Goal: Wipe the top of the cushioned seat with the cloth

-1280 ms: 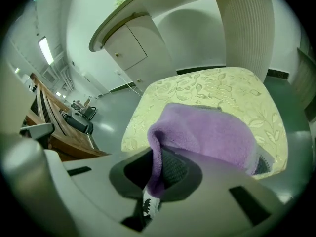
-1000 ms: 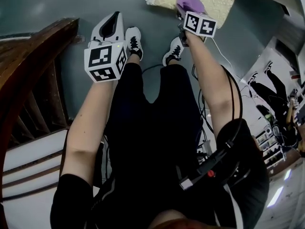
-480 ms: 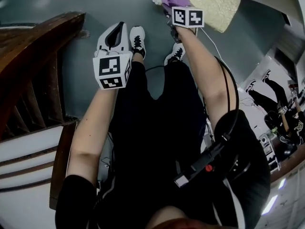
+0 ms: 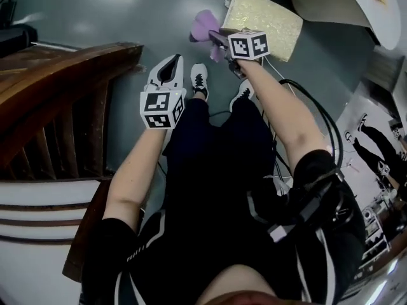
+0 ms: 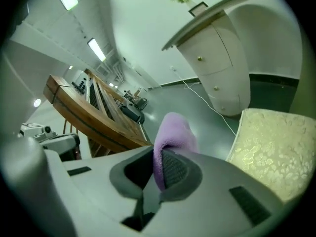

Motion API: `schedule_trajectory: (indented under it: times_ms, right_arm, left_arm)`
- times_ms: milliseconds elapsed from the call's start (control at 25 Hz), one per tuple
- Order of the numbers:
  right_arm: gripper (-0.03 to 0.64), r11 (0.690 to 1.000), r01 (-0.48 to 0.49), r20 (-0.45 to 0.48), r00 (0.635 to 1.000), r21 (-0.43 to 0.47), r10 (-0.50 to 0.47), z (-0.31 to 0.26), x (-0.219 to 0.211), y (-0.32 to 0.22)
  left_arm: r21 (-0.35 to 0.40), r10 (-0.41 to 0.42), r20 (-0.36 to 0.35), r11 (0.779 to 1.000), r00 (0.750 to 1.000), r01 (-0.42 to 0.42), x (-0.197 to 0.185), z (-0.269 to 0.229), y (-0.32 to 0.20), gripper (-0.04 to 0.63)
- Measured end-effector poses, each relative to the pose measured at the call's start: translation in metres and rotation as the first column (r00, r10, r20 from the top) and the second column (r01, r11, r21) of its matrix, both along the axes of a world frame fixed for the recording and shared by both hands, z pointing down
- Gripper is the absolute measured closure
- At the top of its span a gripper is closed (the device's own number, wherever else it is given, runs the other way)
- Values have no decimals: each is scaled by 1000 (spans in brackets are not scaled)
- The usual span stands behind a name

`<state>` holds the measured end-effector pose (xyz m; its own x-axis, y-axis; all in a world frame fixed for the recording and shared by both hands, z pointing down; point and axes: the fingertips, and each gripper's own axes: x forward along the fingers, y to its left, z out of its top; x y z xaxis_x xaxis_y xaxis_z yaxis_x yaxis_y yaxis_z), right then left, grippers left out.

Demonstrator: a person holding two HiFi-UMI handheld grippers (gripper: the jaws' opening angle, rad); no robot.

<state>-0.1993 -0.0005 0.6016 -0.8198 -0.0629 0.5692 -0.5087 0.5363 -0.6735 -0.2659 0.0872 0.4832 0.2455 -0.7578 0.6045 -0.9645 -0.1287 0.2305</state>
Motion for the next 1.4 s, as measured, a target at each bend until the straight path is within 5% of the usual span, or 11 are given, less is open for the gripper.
schedule_trajectory:
  times_ms: [160,320,600,920,1080,1400]
  right_arm:
    - [594,995,30,45,998,99,-34,-77,4,7]
    - [594,968,57,-9,998,244,-57,-148,29,1]
    - [592,910,-56,26,998,410,50,-268,81,-9]
    - [592,814,-102,34,994,572,101,-368,147,-12]
    - [592,761,-145,44,987,633,152,-407,177,-18]
    - [592,630,-252,102,959,735,265,-474,240,-25]
  left_arm:
    - [80,7,2,997,1000,-8,3,-58,-11,591]
    - [128,64,5,990,998,-64,20,-96,-26,591]
    - [224,167,-37,962,985,-154,54,-161,-49,591]
    - [344,319,-80,898,944,-274,106,-237,-67,591]
    - [430,423,-111,836,899,-340,131,-287,-74,591]
    - [480,413,-110,819,904,-315,151,-343,-99,591]
